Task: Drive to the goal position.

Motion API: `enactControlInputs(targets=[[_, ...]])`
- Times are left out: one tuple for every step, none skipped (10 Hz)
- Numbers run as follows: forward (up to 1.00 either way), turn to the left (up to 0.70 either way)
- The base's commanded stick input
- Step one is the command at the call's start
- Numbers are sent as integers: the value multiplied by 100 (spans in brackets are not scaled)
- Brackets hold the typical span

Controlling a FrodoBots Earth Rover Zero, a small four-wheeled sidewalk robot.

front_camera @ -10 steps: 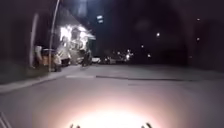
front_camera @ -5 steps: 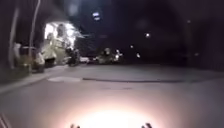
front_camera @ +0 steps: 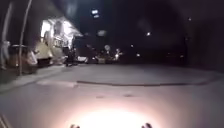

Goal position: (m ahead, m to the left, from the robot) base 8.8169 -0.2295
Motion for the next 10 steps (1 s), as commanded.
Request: enactControlInputs(targets=[[85, 0], [85, 0], [85, 0], [85, 0], [85, 0], [85, 0], [85, 0], [85, 0], [85, 0], [85, 0]])
